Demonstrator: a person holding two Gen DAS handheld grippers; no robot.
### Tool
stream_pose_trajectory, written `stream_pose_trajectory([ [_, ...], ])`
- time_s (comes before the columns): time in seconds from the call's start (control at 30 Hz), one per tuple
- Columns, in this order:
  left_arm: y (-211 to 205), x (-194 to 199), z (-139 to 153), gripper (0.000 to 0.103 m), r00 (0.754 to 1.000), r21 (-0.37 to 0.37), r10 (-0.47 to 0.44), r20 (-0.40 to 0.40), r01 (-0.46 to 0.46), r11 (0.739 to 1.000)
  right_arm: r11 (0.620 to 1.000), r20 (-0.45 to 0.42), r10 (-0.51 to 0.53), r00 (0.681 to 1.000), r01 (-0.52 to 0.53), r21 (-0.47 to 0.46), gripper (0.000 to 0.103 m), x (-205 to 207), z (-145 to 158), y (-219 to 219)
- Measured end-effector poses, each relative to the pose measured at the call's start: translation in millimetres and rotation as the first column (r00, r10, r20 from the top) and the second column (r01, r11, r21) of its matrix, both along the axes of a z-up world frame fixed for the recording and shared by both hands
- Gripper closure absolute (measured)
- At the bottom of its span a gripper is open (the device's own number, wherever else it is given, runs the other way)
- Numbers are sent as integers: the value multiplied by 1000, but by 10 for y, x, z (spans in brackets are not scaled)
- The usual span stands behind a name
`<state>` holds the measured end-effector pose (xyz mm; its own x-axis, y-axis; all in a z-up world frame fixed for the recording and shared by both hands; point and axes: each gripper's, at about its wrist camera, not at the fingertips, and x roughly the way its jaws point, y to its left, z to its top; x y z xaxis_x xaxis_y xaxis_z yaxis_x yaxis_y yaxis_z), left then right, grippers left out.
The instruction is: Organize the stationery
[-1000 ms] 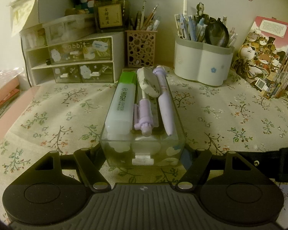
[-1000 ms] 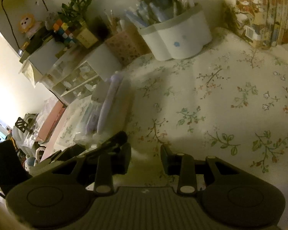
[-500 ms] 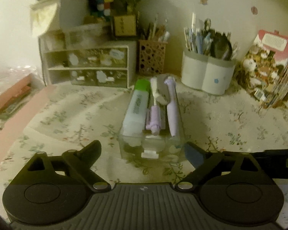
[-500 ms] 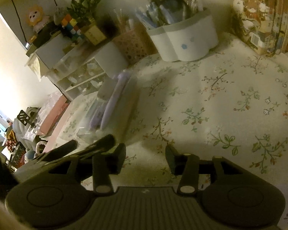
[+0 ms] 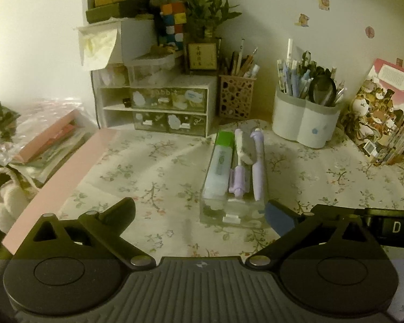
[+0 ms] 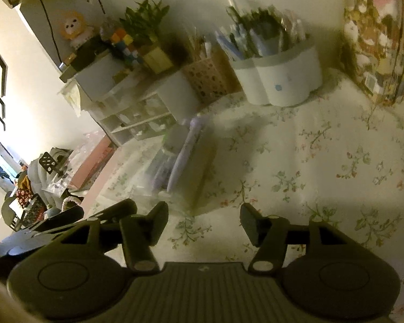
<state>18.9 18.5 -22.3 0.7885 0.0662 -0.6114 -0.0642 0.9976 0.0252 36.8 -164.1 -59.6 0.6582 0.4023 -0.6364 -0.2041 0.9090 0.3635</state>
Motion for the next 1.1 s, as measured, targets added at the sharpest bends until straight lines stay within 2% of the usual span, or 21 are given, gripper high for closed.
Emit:
stream_pose_trajectory([
  [0.2,-69,-83,208,5,1000,38,-6,4,6,999,1000,35,10,999,-10,-12,37,-90,163,-28],
  [0.37,-79,-166,328,5,1000,8,-13,-5,13,1000,999,71,30,997,-27,-44,36,-207,313,-65],
  [0.47,-81,-209,363,5,1000,-14,-25,-4,25,1000,996,74,50,996,-45,-72,32,-273,364,-68],
  [0.57,-93,-246,388,5,999,-13,-38,-10,38,999,996,71,76,995,-72,-56,29,-347,400,-99],
  [0.7,-127,-328,459,5,999,11,-47,12,47,999,995,79,76,994,-71,-70,28,-391,451,-91],
  [1.1,-146,-392,525,5,998,11,-60,24,60,998,993,93,89,992,-82,-82,24,-457,508,-111],
])
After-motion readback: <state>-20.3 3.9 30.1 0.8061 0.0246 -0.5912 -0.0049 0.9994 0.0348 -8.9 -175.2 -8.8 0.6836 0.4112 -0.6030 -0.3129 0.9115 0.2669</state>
